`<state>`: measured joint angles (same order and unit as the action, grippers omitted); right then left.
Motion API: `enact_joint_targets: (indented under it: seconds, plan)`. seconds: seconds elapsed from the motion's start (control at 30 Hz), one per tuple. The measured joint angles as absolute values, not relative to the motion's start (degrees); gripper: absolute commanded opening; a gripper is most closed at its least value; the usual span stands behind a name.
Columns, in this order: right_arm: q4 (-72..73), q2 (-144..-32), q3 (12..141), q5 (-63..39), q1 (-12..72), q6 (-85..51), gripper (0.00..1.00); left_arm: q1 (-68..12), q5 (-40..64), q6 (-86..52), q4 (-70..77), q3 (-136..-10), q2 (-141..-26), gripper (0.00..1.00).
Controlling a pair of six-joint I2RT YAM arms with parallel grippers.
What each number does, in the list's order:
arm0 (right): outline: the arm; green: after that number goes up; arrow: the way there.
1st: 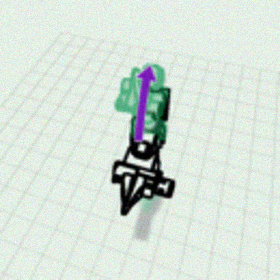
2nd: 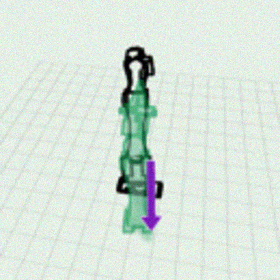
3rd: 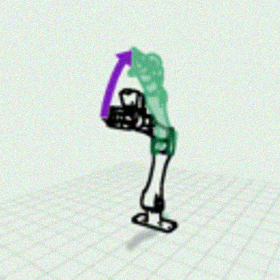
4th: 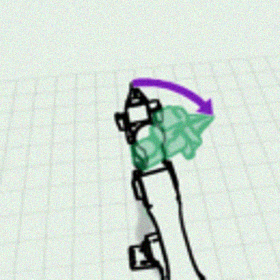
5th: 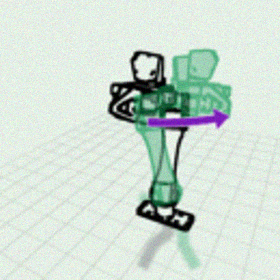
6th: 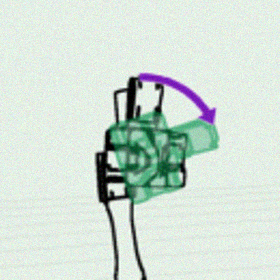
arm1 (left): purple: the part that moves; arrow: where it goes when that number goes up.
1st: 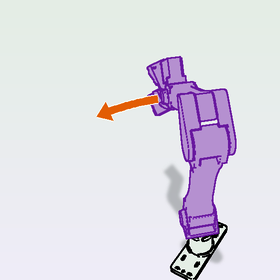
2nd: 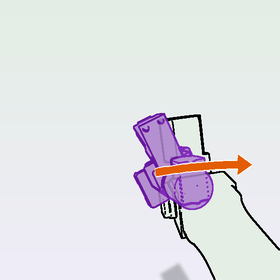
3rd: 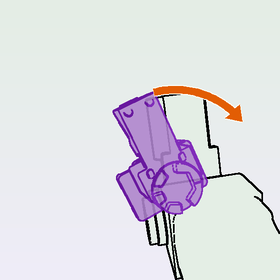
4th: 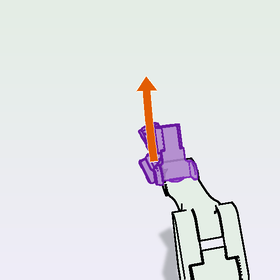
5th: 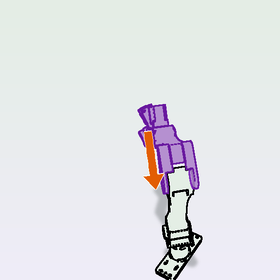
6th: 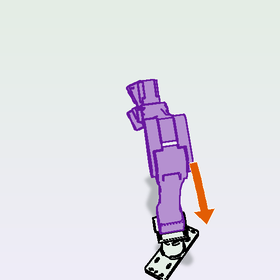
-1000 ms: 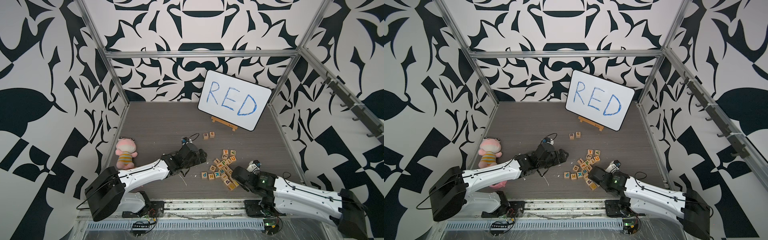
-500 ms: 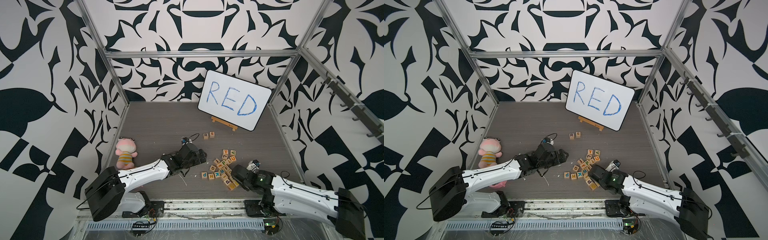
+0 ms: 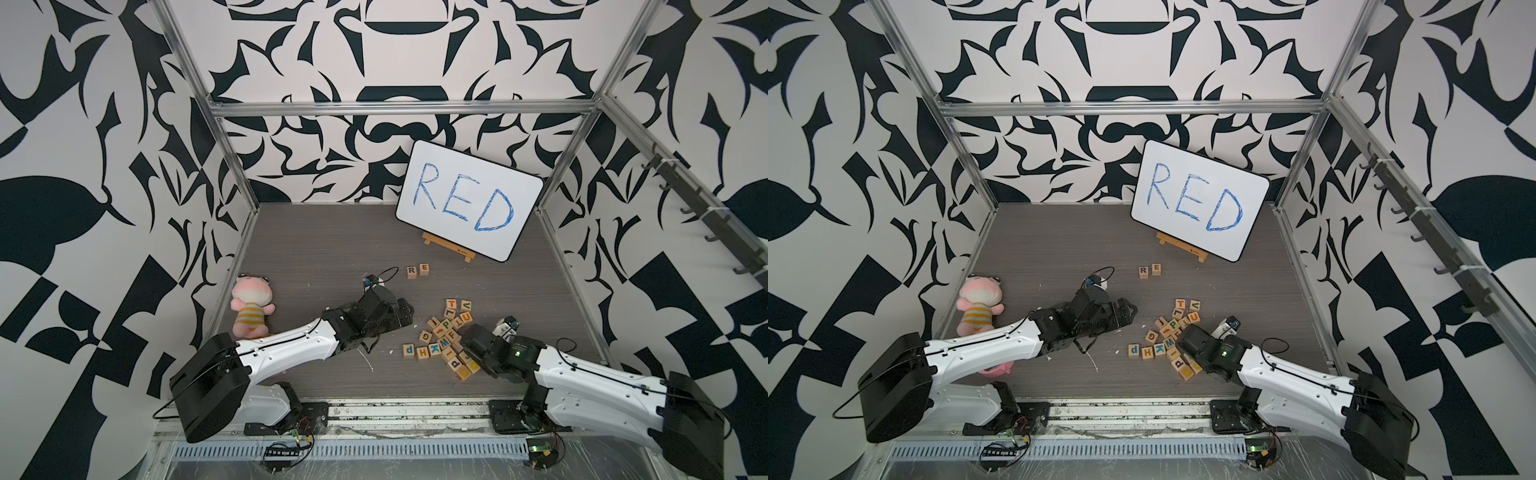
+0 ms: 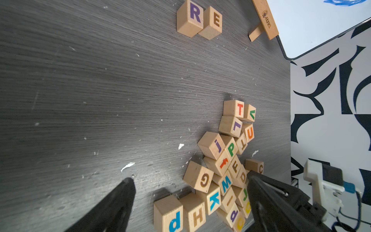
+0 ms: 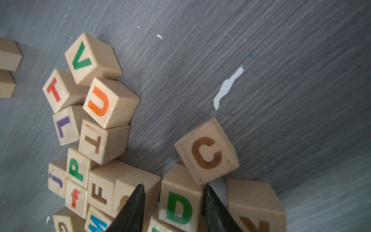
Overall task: Assemble the uppercase word "red" with letter blocks
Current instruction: Pick up the letter block from the center of the board.
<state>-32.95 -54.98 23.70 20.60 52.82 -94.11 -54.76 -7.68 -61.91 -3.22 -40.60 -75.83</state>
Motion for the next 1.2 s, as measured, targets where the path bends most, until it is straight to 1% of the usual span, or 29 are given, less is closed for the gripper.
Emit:
enact_joint_targets:
  seconds: [0.17, 0.4, 0.57, 1.2]
  plan:
    - [-32.1, -55.9, 23.9, 20.6, 52.4, -93.6, 0.44, -54.8, -7.7, -61.7, -3.2, -40.6, -76.5, 0.92]
    - [-31.2, -56.4, 24.1, 20.7, 52.1, -92.8, 0.38, -54.8, -7.7, -61.5, -3.2, -40.6, -76.5, 0.92]
    - [-31.1, -56.4, 24.1, 20.8, 52.1, -92.6, 0.37, -54.8, -7.7, -61.5, -3.2, -40.6, -76.5, 0.92]
    - [-35.6, -55.5, 24.4, 19.5, 52.1, -91.4, 0.38, -54.8, -7.7, -61.5, -3.2, -40.6, -76.5, 0.92]
